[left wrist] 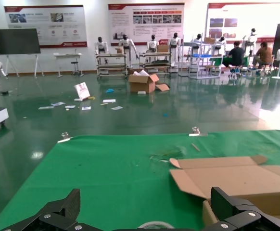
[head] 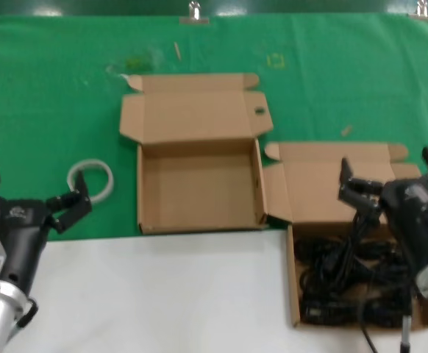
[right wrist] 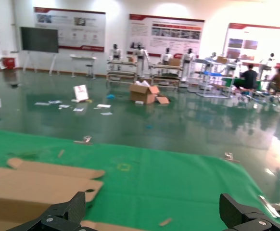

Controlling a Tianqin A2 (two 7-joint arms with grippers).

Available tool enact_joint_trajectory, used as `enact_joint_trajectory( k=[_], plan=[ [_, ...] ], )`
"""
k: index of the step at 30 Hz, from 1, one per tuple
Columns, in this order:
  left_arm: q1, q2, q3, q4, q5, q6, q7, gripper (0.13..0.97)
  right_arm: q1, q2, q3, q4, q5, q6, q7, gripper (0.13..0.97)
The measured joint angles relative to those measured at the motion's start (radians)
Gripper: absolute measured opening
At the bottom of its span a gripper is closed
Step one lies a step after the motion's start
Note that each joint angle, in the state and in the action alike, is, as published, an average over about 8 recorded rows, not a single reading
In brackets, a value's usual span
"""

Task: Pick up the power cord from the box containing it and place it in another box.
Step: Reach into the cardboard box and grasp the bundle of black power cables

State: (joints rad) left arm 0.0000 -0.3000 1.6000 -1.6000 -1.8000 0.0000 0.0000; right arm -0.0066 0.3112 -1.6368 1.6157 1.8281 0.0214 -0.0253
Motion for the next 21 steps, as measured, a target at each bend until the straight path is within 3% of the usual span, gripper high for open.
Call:
enact_joint_trajectory(
  k=[4,11,16,21],
  plan=[
    [0.0,0.0,0.0,0.0,0.0,0.0,0.0,0.938,-0.031,-0.036,-0.007,-0.004,0.002,0.016,-0.047,0.966],
    [0.0,0.0,0.0,0.0,0.0,0.0,0.0,0.877,-0.077,-0.204,0.146,-0.096,0.033,-0.128,-0.191,0.966],
    [0.0,0.0,0.0,0.0,0.0,0.0,0.0,0.826,-0.077,-0.27,0.229,-0.159,0.107,-0.204,-0.263,0.964],
    [0.0,0.0,0.0,0.0,0.0,0.0,0.0,0.72,-0.054,-0.298,0.266,-0.218,0.225,-0.228,-0.29,0.961]
  ],
)
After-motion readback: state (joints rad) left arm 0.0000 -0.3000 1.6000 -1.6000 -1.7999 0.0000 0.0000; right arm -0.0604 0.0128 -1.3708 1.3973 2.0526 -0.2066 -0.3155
